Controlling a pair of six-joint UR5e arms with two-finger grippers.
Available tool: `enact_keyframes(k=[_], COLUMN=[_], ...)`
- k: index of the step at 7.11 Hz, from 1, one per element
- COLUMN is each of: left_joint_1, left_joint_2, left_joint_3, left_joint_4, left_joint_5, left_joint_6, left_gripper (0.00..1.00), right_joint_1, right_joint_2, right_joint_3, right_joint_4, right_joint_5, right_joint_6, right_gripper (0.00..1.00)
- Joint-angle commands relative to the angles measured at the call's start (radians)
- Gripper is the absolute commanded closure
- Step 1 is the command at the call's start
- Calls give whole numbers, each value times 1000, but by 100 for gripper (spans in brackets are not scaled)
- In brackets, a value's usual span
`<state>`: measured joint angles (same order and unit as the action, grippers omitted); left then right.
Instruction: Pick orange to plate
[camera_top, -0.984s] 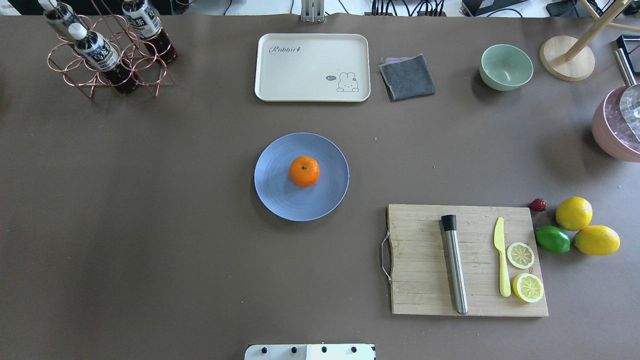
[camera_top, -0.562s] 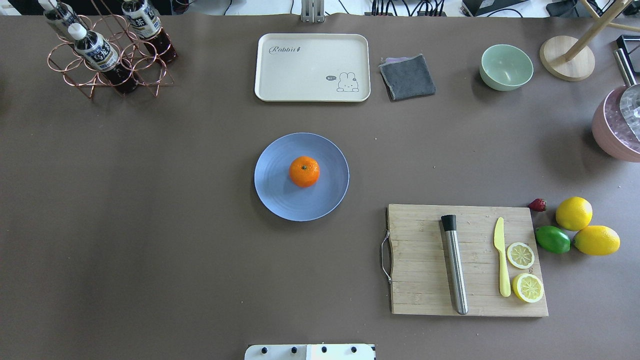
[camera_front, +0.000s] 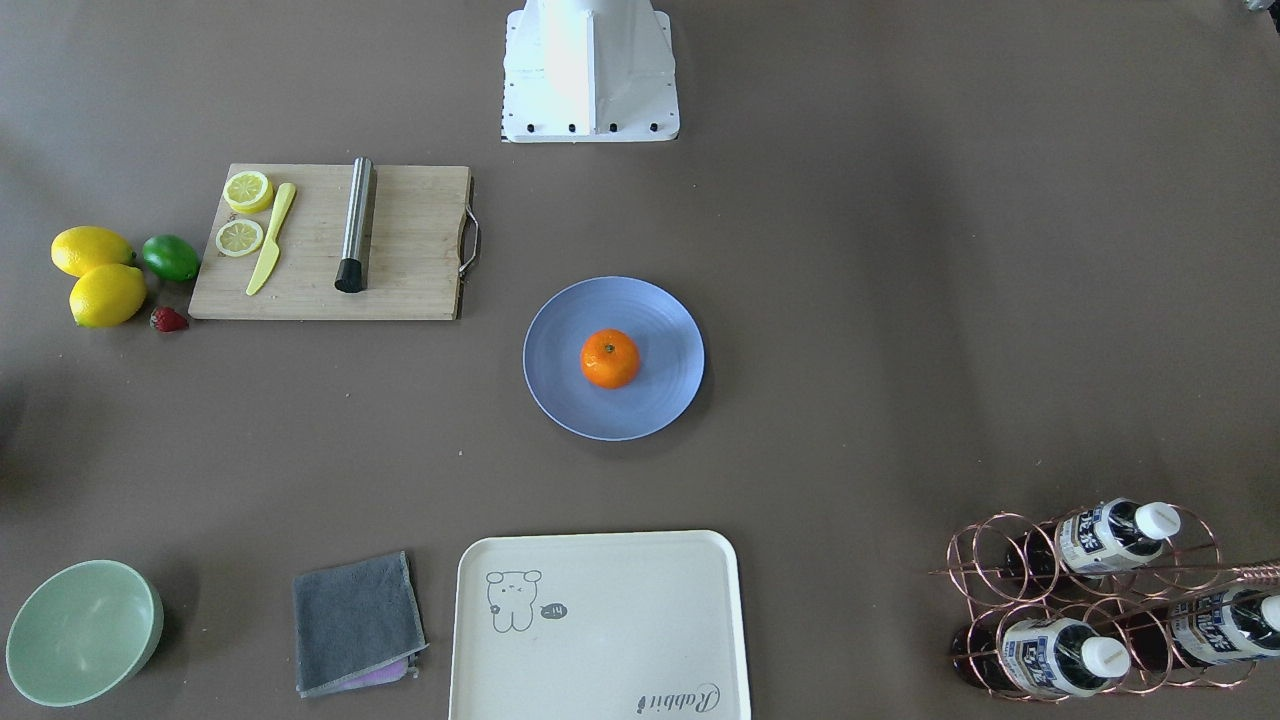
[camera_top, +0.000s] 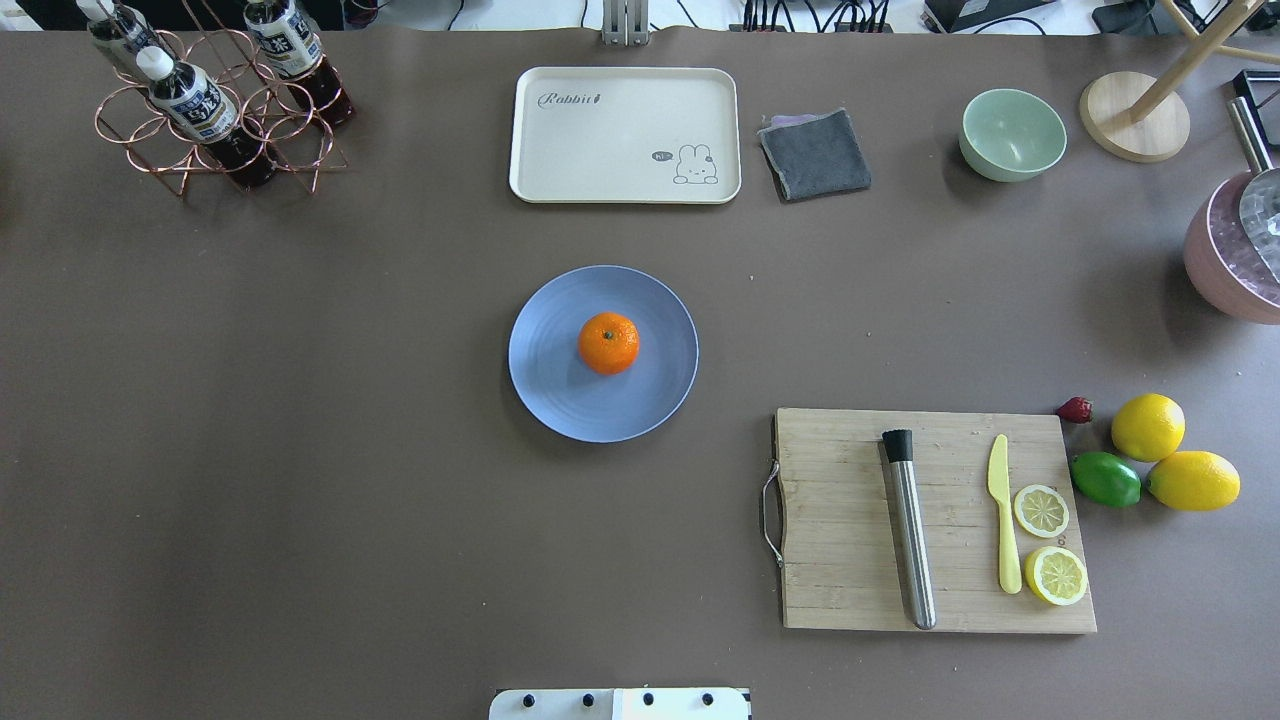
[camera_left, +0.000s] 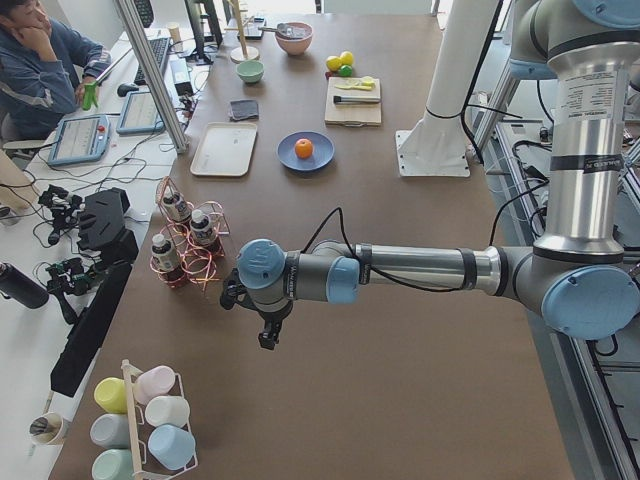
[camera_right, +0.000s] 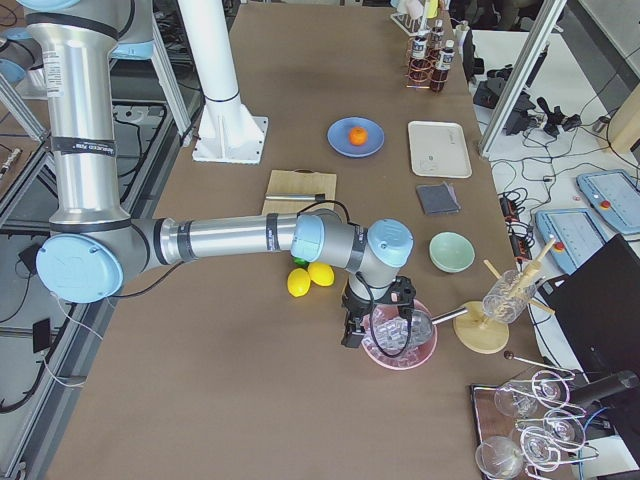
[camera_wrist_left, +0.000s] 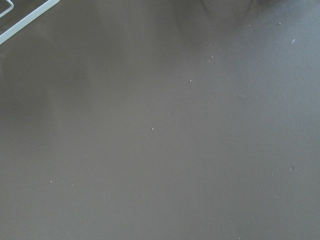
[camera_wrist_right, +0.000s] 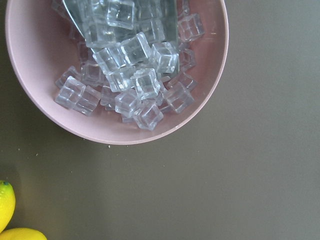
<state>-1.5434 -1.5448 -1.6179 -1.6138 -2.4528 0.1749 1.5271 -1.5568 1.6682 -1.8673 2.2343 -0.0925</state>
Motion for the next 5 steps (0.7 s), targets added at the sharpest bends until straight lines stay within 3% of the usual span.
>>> enact_keyframes(k=[1,5], left_joint_1=[0,0], left_joint_2=[20,35], left_joint_3=[1,-4], left_joint_4=[-9,-8], left_joint_5=[0,2], left_joint_6=[-3,0], left_gripper=[2,2], right_joint_1=[5,5], right_joint_2=[-8,-8], right_joint_3=[-4,5], right_joint_4=[11,13], right_joint_5=[1,1], right_joint_6=[0,0], right_gripper=[0,0])
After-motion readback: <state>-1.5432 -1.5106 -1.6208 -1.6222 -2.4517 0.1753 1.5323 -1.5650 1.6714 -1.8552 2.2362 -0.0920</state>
